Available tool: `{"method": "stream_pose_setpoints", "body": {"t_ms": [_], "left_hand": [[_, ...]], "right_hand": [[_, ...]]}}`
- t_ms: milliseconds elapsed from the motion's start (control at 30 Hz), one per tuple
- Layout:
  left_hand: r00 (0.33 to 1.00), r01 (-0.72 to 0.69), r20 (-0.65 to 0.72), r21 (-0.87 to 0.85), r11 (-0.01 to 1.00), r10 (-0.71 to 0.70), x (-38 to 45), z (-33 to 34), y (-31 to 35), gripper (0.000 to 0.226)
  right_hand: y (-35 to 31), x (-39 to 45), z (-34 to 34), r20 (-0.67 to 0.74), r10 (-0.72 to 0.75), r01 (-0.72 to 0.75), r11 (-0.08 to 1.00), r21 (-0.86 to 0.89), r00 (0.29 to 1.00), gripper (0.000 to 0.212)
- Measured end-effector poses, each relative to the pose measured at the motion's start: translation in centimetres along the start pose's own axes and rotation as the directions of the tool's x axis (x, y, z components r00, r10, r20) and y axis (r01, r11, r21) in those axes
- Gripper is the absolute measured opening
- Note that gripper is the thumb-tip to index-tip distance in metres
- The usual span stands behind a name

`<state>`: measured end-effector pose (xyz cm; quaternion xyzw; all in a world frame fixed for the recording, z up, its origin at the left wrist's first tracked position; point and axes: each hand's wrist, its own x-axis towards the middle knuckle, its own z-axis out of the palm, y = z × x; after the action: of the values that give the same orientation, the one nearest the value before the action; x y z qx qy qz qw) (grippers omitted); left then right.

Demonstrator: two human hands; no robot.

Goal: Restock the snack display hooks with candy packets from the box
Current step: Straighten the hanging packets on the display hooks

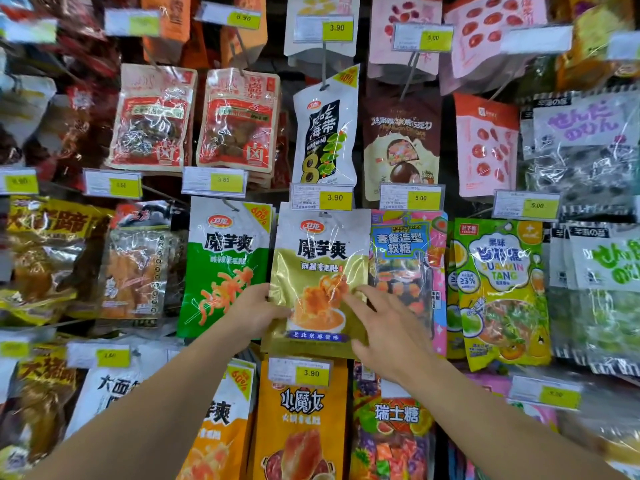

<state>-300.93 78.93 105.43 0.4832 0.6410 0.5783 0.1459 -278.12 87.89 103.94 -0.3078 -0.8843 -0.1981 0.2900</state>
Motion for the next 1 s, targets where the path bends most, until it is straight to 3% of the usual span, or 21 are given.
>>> {"method": "stream_pose_setpoints", "body": {"t_ms": [67, 133, 233, 500, 633, 767, 933, 1000], "left_hand": [[0.994, -0.01, -0.105, 0.095, 0.995, 0.02, 0.7, 0.1, -0.6, 0.032], [0.991, -0.015, -0.128, 0.086, 0.996, 0.026, 0.8, 0.5, -1.0, 0.022], [0.996, 0.01, -0.088, 0.035, 0.999, -0.007, 0.7, 0.6, -1.4, 0.004], [0.998, 0.059, -0.039, 0.002, 0.998, -0.059, -0.1, 0.2, -1.5, 0.015], [0.985, -0.009, -0.165, 0.252, 0.968, 0.053, -0.8, 0.8, -1.2, 0.027], [0.935, -0.11, -0.258, 0.442, 0.89, 0.243, -2.7, 1.4, -0.6, 0.06], [0.841, -0.289, -0.23, 0.575, 0.766, 0.49, -4.9, 2.4, -0.9, 0.043], [0.839, -0.312, -0.196, 0.591, 0.744, 0.508, -5.9, 3.1, -0.9, 0.053]], "right_hand": [[-0.2, 0.1, 0.2, 0.033, 0.002, -0.002, 1.0, -0.006, 0.999, 0.07], [-0.5, 0.1, 0.4, 0.071, 0.011, -0.011, 1.0, -0.007, 0.997, 0.07], [-0.7, 0.0, 0.6, 0.078, -0.009, 0.012, 0.999, -0.036, 0.997, 0.07], [0.3, -0.3, 0.8, 0.045, 0.059, -0.057, 0.997, -0.042, 0.997, 0.07], [0.9, -0.9, 0.3, 0.018, 0.11, -0.109, 0.994, -0.031, 0.994, 0.069], [1.1, -1.8, -0.2, 0.018, 0.154, -0.153, 0.988, -0.021, 0.988, 0.069], [0.6, -3.8, -1.4, 0.032, 0.191, -0.192, 0.981, 0.01, 0.981, 0.07], [0.3, -5.0, -1.7, 0.045, 0.21, -0.211, 0.977, 0.028, 0.977, 0.071]]}}
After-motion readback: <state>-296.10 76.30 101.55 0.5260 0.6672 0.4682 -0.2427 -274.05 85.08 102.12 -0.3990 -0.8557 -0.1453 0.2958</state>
